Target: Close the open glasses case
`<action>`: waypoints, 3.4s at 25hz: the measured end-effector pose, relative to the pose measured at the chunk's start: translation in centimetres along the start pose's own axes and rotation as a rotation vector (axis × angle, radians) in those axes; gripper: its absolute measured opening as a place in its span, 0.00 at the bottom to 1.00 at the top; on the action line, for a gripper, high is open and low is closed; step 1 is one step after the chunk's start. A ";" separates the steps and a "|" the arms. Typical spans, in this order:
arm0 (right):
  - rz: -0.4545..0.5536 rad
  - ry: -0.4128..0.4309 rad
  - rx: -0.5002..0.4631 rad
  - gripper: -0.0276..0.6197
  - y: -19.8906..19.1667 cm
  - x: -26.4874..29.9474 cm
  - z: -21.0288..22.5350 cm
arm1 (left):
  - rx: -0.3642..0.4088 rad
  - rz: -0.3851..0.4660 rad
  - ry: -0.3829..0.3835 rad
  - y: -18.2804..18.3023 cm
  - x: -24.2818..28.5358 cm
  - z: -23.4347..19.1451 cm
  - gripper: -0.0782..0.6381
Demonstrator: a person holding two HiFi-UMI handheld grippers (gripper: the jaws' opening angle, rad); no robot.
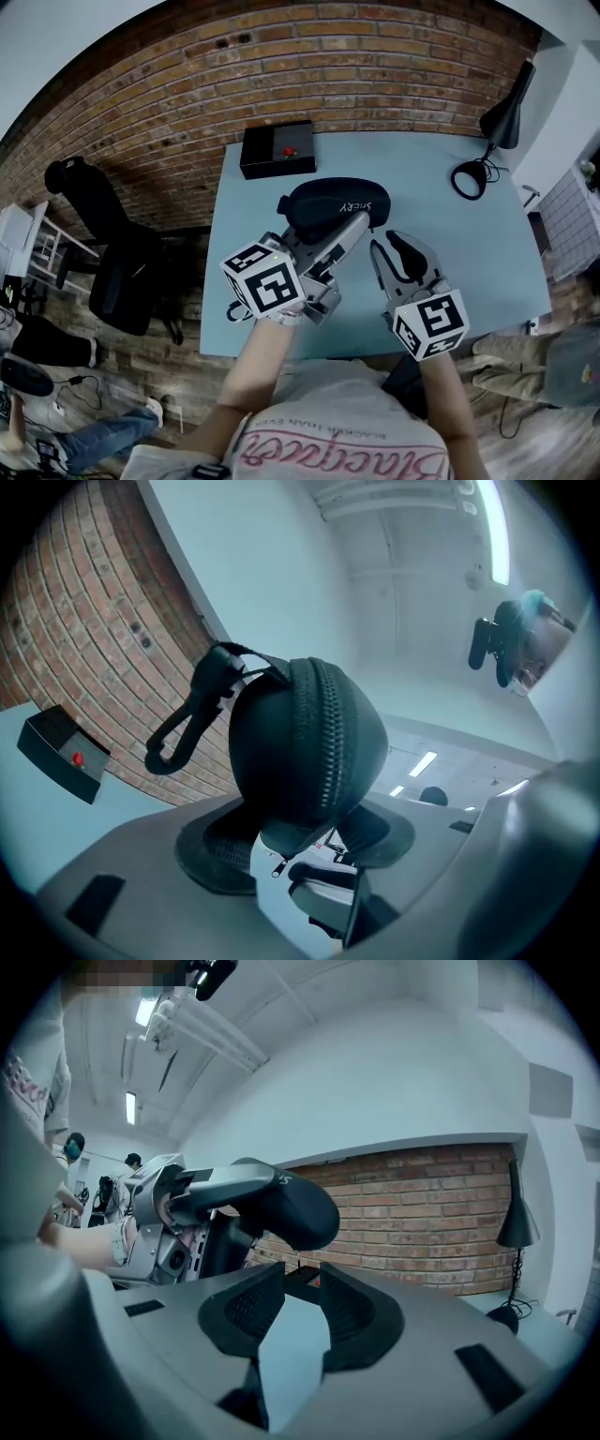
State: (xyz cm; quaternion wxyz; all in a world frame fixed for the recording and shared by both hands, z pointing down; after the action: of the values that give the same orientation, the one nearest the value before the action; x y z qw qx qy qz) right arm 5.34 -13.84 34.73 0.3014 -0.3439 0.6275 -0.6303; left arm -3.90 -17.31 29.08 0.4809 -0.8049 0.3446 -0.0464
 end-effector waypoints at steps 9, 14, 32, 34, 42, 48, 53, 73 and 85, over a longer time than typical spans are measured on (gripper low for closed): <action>0.010 -0.003 0.040 0.17 0.0 1.3 0.0 | 0.000 -0.032 -0.013 -0.8 0.5 1.2 0.47; -0.018 -0.022 -0.024 0.07 0.0 1.4 -0.5 | -0.007 -0.012 -0.008 -0.6 0.4 1.1 0.47; -0.009 -0.003 -0.091 0.07 0.4 0.8 -1.2 | -0.065 0.084 0.019 0.6 0.9 0.7 0.47; -0.011 -0.011 -0.104 0.07 0.4 0.7 -1.1 | -0.067 0.080 0.017 0.5 1.0 0.7 0.47; -0.022 -0.056 -0.125 0.07 0.5 -0.3 -0.1 | -0.068 0.060 -0.012 0.5 0.9 1.2 0.47; -0.008 -0.101 -0.132 0.07 1.1 -1.3 1.7 | -0.042 0.009 -0.051 0.2 0.6 1.7 0.47; -0.004 -0.112 -0.145 0.07 1.4 -1.6 2.2 | 0.053 -0.041 -0.073 0.0 0.9 2.7 0.46; -0.050 -0.047 -0.514 0.07 2.0 -1.4 -0.7 | -0.018 0.075 -0.048 1.3 1.0 2.1 0.48; -0.080 -0.116 -0.761 0.07 0.6 -1.2 -1.6 | -0.188 0.046 0.061 0.0 1.0 -1.2 0.54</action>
State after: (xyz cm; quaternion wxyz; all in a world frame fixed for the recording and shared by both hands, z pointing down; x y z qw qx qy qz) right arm 4.74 -11.93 34.09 0.1623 -0.4902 0.7846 -0.3432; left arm -3.62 -18.79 29.50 0.3935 -0.8366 0.3801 -0.0272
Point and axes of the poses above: the fingertips, and each gripper's own axes: x forward along the fingers, z to its right, y out of its top, the point moved 3 cm from there along -x, backward along the fingers, and after that the axes turned 3 degrees about z, right-handed, at the moved point
